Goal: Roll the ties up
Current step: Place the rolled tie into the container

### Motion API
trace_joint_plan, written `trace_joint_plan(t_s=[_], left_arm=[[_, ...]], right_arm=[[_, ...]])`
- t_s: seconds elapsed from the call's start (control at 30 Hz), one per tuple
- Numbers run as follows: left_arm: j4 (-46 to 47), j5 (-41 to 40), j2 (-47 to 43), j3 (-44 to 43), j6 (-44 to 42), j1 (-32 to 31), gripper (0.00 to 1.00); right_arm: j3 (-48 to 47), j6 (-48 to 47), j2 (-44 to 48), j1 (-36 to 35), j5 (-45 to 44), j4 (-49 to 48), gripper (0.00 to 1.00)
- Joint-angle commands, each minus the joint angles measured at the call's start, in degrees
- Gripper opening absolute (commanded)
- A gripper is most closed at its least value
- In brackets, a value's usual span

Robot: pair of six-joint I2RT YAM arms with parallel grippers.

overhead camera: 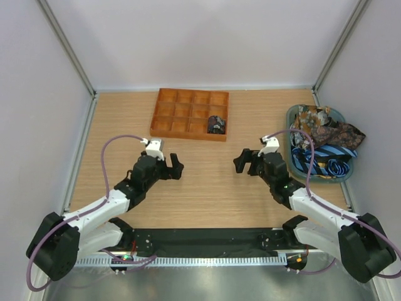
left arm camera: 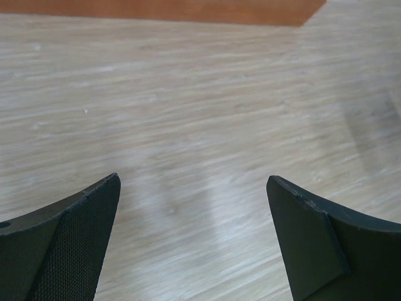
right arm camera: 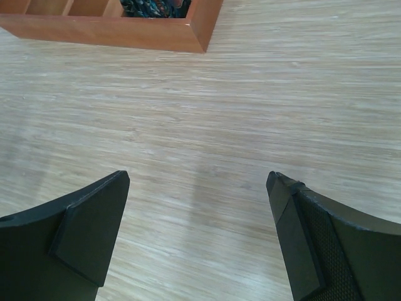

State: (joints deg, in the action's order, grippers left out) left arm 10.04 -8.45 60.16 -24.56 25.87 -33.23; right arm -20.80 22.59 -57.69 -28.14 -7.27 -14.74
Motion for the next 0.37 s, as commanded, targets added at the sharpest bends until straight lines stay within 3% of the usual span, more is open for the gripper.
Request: trace_joint_plan(t_s=[0.0, 0.33], left_arm=[[14.4, 4.8, -2.7, 5.7, -3.7, -0.1, 1.00], [16.6, 10.6, -0.8, 5.3, -4.1, -0.1, 1.00]], right_arm=[[0.1, -0.5, 2.3, -0.2, 2.1, -8.5, 1.00], [-0.4, 0.1, -0.9, -0.1, 1.4, -8.5, 1.00]])
